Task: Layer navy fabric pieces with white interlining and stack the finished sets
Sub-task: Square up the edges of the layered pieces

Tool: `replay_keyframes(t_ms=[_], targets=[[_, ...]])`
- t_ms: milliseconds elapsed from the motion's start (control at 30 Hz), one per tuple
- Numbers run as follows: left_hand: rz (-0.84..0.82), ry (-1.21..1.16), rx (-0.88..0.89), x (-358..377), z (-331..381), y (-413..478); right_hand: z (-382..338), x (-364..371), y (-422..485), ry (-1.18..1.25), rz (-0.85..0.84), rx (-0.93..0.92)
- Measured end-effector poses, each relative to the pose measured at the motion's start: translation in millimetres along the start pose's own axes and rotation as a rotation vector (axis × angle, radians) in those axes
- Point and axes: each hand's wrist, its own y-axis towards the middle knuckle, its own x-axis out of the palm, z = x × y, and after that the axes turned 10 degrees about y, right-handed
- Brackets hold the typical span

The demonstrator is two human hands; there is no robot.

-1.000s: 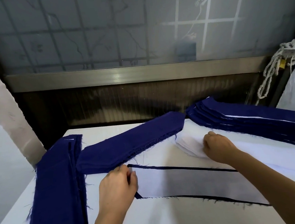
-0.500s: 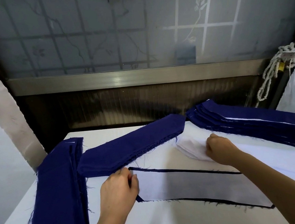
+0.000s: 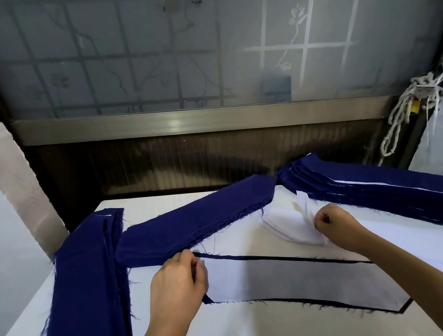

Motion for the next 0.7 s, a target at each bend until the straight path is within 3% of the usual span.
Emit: replay_keyframes(t_ms=[433, 700], targets=[[0.046, -0.117, 0.225, -1.6, -4.9, -3.5, -73.3, 49.6, -63.5, 0.003, -0.064, -0.227], [0.007, -0.281, 0.357, -5.5, -9.2, -5.0, -110.8, 100.8, -103.6, -0.308, 0.051, -0.491]])
